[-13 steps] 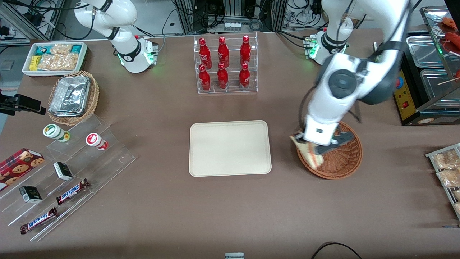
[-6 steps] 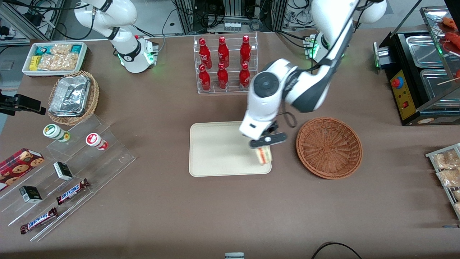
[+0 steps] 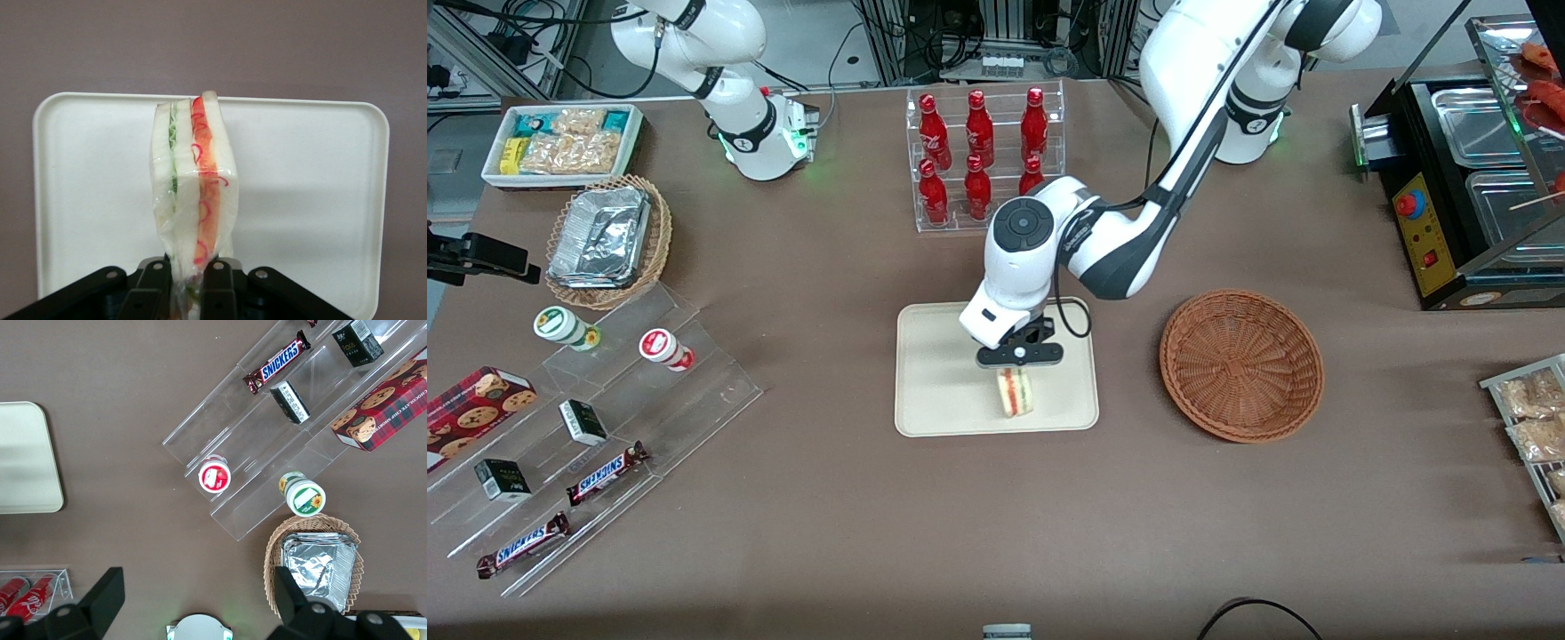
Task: Place sandwich from basket to tray
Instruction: 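Lift the sandwich and carry it with the left gripper over the cream tray, then lower the sandwich onto the tray and open the left gripper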
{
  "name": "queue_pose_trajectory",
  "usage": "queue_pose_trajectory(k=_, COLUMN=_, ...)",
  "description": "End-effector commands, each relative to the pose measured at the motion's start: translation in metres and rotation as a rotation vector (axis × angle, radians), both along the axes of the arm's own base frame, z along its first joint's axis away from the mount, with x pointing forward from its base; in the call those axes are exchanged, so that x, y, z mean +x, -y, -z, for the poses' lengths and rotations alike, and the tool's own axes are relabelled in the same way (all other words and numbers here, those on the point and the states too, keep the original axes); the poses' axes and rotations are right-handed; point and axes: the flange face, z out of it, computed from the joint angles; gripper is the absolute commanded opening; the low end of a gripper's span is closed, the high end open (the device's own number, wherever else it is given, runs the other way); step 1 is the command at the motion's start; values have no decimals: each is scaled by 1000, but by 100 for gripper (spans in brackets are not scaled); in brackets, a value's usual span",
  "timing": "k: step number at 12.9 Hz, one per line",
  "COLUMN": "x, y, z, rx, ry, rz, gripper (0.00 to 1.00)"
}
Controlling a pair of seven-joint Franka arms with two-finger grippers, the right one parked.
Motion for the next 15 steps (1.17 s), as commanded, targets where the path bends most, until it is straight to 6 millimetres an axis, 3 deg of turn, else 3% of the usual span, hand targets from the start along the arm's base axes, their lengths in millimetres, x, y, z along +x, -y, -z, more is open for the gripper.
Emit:
queue_pose_trajectory(k=1, x=-15, y=21, z=25, rx=2, ry=21, rz=68, gripper=0)
queue_pose_trajectory(k=4, x=-38, y=21, z=54, rx=53, ry=-17, rz=130, gripper=0)
queue_pose_trajectory(k=7, x=-47, y=18, z=67, rx=73, ry=-38, rz=134, gripper=1)
queue_pose_trajectory(k=9, x=-49, y=18, z=67, rx=75, ry=-42, rz=125, gripper=99)
queue_pose_trajectory(k=12, x=-40, y=16, z=39, rx=51, ry=-21, rz=103, gripper=100)
queue_pose_trajectory(k=15, x=-35, y=8, z=-12, rx=46, ry=-16, rz=63, gripper=100)
